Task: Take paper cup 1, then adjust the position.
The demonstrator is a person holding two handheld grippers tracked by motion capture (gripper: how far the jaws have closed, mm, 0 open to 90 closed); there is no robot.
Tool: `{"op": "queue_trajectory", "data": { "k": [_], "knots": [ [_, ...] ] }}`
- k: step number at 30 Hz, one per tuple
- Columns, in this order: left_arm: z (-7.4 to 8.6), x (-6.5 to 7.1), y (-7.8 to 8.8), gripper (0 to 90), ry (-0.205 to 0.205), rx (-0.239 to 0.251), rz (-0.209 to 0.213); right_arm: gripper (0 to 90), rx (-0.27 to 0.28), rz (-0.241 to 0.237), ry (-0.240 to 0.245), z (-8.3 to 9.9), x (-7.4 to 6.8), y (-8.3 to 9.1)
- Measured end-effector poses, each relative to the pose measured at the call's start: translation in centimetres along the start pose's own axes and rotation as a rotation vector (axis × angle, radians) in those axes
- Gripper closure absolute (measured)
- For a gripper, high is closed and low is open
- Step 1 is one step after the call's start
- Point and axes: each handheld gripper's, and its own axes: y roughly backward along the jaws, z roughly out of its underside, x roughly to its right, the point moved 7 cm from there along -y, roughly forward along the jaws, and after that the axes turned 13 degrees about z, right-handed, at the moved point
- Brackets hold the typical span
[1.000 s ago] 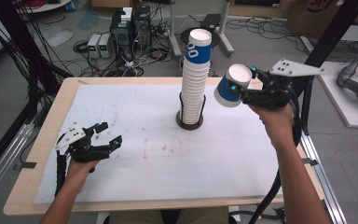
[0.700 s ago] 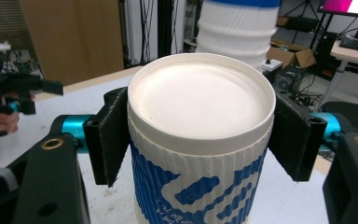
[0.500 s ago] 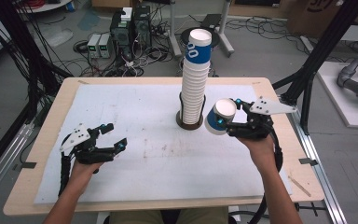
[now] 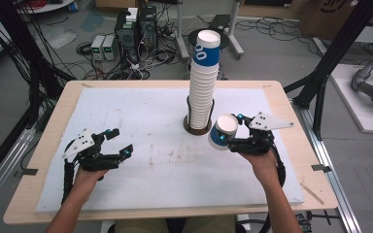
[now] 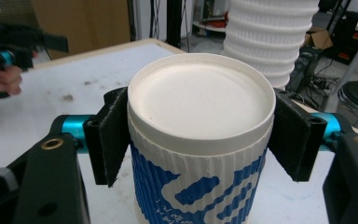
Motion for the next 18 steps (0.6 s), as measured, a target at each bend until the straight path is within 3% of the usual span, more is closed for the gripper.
{"op": "queue_trajectory", "data": {
  "k": [13,18],
  "knots": [
    [0.0,0.6,-0.7,16.1,-0.009,-0.007,0.030,28.8,0.022,-0.012,-0.001,-0.2,-0.5,0.3],
    [-0.2,1.0,-0.9,16.1,-0.010,-0.004,0.054,28.8,0.018,-0.038,0.008,-0.2,-1.2,0.1]
  ]
}}
